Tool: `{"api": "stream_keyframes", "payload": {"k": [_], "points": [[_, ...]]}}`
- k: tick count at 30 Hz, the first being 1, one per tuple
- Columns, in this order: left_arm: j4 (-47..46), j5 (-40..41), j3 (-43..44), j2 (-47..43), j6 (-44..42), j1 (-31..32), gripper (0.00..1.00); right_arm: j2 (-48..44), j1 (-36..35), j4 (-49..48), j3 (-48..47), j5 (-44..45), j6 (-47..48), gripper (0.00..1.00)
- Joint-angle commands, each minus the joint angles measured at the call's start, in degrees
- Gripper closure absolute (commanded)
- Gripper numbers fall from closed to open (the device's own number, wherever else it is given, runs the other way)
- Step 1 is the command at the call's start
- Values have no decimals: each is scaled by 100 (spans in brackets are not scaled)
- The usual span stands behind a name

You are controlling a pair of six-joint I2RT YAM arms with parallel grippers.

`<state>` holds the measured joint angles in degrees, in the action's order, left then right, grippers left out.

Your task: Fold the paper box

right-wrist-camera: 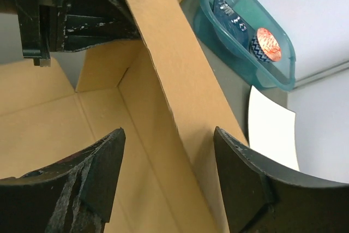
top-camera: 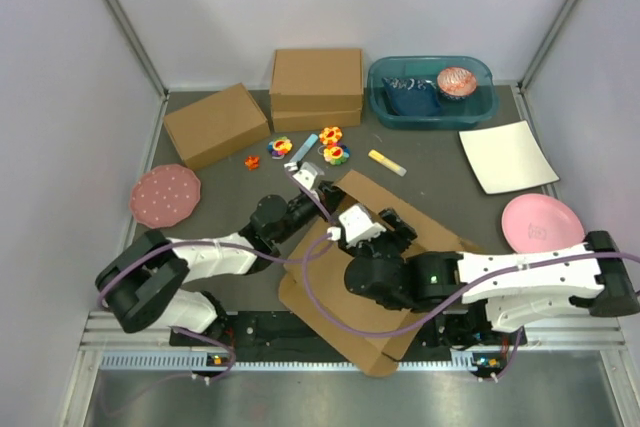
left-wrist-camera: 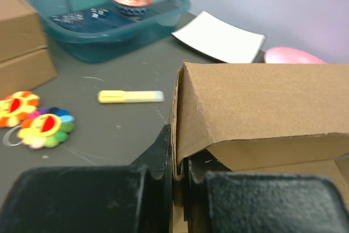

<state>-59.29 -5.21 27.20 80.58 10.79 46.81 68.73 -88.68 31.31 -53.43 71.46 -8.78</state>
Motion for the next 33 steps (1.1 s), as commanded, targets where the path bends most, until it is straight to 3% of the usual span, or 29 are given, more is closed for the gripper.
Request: {"api": "stream_keyframes", "payload": {"k": [1,12,17,23,27,30,33], "points": [[424,1416,110,-525,-77,-58,100,-535,-79,-64,-457,-142,69,33],[2228,3060,365,-807,-323,-49,100,-1502,-61,-344,-388,61,-624,30],[2272,3755,365,-500,-244,-31,100,-1950,193,-494,-10,-140,-1230,30],[2194,4405,312,-200,-261,144,100,-2004,536,-600,236,-546,-1294,31],[1632,4862,111,-112,-612,294,100,-2170,712,-512,324,-642,-1600,31],[1323,4890,75,-77,-709,320,100,-2329,1001,-503,473,-923,-1864,31],[1674,4679,154,-252,-762,329,100,-2460,1545,-258,509,-1169,-2075,31]]}}
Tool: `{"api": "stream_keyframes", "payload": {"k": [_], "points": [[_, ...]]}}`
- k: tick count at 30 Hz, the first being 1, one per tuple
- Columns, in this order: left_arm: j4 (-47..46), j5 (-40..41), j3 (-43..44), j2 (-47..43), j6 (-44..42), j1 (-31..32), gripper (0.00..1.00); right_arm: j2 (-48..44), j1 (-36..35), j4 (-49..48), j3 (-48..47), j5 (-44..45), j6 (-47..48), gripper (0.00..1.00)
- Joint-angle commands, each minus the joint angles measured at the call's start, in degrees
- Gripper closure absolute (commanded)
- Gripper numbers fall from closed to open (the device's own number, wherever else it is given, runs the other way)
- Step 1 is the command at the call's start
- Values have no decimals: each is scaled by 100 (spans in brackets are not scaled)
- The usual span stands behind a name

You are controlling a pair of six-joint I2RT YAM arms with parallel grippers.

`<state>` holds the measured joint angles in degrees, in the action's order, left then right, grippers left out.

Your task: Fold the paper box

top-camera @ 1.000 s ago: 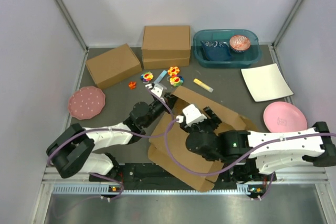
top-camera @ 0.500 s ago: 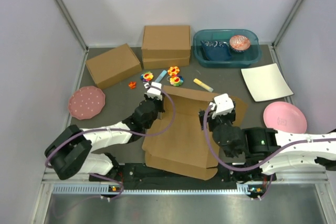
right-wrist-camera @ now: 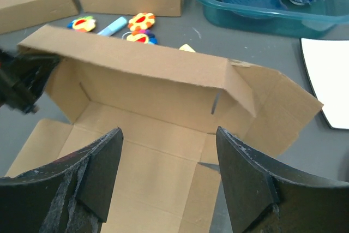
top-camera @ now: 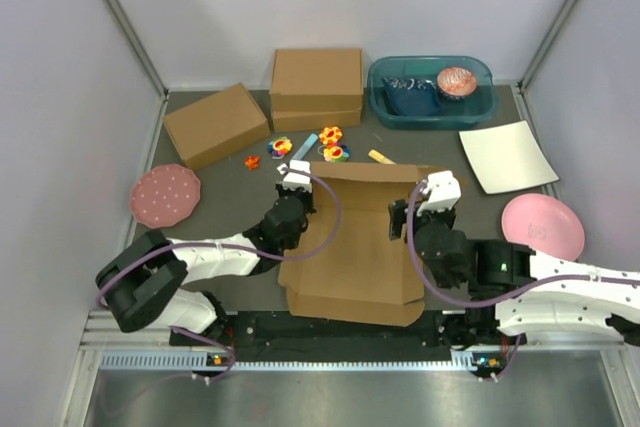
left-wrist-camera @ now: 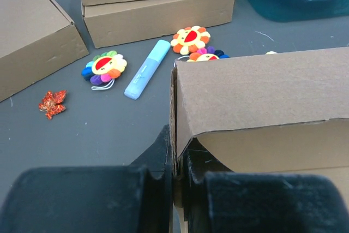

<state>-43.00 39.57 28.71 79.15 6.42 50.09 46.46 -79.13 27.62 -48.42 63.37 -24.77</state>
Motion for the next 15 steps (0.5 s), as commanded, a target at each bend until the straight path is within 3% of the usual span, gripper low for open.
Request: {"api": "stream_keyframes", "payload": {"k": [1,7,10,15], "points": [[133,157,12,-154,-360,1,100,-364,818,199,-9,-726,-554,31],[916,51,240,-427,-386,-8,100,-699,2813,306,236,-2362,-1003,32],[1197,7,346,-418,-395,-7,100,-445,3227,306,281,-2655,-1082,33],[1987,-493,697,-436,-264,-25,100,-207,3229,314,403,-2330,-722,33]]}}
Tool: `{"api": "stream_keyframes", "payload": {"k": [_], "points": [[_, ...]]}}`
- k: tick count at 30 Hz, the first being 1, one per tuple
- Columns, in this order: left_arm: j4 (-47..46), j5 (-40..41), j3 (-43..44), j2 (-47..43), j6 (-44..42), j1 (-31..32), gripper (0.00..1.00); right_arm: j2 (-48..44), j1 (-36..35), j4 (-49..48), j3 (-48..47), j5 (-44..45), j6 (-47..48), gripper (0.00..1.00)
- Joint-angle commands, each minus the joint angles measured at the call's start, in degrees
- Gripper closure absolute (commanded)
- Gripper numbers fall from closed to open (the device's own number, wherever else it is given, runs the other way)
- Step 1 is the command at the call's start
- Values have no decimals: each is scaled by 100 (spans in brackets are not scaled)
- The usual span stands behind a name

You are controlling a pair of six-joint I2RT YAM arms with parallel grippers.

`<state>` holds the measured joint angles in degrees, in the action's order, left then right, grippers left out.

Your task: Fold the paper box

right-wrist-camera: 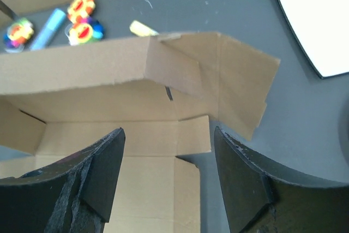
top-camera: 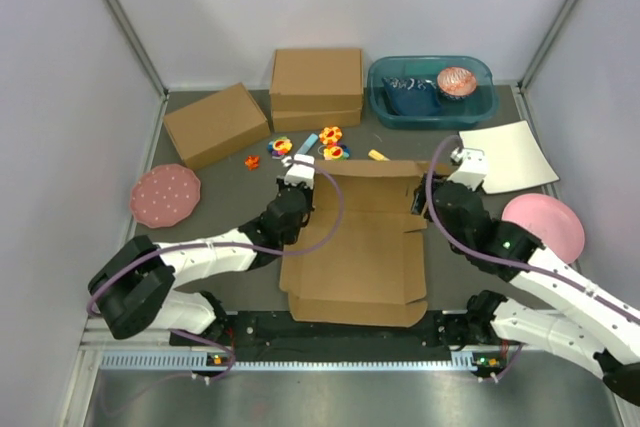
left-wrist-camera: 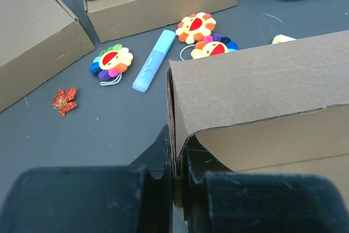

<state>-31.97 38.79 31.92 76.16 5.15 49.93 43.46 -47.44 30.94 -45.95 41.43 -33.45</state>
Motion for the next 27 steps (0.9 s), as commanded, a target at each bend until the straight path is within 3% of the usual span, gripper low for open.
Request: {"api": "stream_keyframes", "payload": {"k": [1,8,14,27], "points": [[1303,-503,454,-137,-58,-19,100,49,59,-18,261,-109,155,34],[2747,-846,1228,-13,531,-106,100,-277,59,79,991,-346,-932,33],[2669,-943,1053,-154,672,-115,100,-93,59,35,1686,-443,-1918,34],[2626,-583,588,-365,848,-115,100,812,692,-992,2485,-943,-2332,35]]}}
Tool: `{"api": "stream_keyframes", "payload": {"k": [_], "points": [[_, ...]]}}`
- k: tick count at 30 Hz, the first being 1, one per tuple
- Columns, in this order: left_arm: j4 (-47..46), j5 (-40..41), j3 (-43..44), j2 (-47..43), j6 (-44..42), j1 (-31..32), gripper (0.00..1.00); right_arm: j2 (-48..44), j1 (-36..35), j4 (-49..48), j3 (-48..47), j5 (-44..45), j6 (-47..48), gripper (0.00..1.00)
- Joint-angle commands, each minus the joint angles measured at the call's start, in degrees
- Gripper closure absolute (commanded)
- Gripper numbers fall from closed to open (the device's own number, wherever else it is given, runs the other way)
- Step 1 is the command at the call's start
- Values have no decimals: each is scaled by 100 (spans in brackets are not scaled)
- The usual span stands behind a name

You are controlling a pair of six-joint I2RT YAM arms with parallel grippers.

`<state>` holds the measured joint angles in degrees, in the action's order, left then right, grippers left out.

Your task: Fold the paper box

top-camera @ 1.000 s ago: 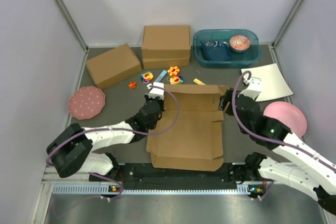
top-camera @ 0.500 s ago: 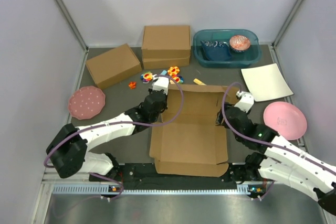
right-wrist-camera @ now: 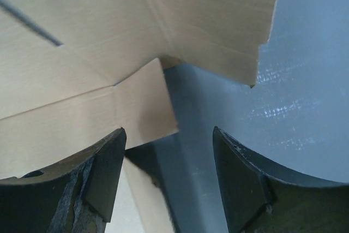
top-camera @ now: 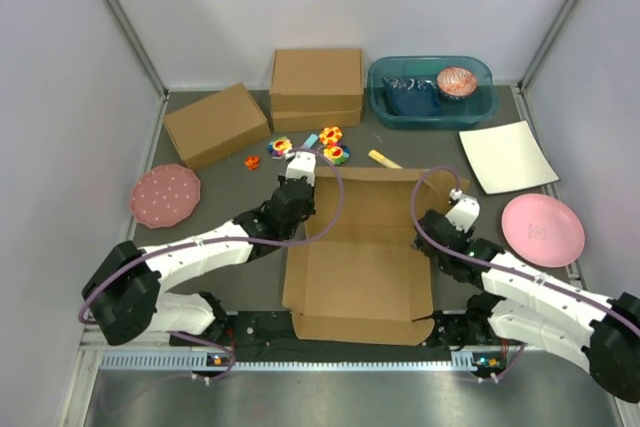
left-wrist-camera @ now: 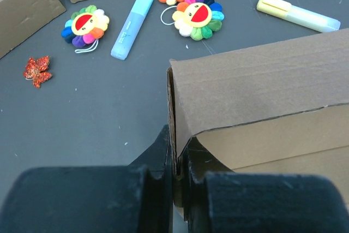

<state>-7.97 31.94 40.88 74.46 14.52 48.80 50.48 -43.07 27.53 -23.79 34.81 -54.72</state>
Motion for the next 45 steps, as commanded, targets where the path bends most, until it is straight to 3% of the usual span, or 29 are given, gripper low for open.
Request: {"api": "stream_keyframes", "payload": {"k": [1,6,11,20,23,27,35,41,45], "points": [[225,93,-344,-212,-99,-2,100,137,386,-913,313,-351,-162,36],[217,14,-371,-247,-125,-2,100,304,563,-1574,419,-624,180,44],[225,-48,-362,-212,-90,7,100,296,563,-2110,445,-843,646,60],[217,-83,-406,-177,-46,7,100,-108,545,-2419,560,-1107,1068,76],[208,-144,-388,-133,-37,7,100,-47,335,-2515,411,-1151,1358,75],[217,-197,-344,-63,-20,7,100,505,-60,-2568,95,-1143,1753,65],[261,-145,-388,-98,-2,-2,100,1455,-825,-2674,-239,-827,2061,64],[261,-153,-441,-98,42,7,100,2220,-966,-2446,-609,-835,2123,60],[261,-127,-467,-124,24,7,100,1818,-1089,-2105,-688,-643,2176,56]]}}
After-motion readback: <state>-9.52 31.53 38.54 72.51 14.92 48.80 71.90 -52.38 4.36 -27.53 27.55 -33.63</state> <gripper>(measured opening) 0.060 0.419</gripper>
